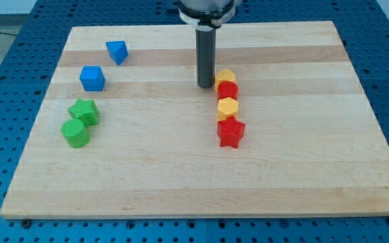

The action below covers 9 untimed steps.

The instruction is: Move the blue cube closer to the blue triangle

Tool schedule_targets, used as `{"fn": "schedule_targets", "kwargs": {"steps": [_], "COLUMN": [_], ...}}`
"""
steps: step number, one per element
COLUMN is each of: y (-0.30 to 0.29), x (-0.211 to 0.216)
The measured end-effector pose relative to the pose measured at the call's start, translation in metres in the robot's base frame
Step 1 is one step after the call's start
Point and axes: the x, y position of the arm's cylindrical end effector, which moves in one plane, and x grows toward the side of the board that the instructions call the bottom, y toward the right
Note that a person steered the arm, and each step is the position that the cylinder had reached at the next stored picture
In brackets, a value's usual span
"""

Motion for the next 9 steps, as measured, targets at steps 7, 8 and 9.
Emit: {"fn": "schedule_targets", "kwargs": {"steps": [7,8,9], "y": [-0.106,-0.160,-0.211], "x": [0.171,0.186,0.189]}}
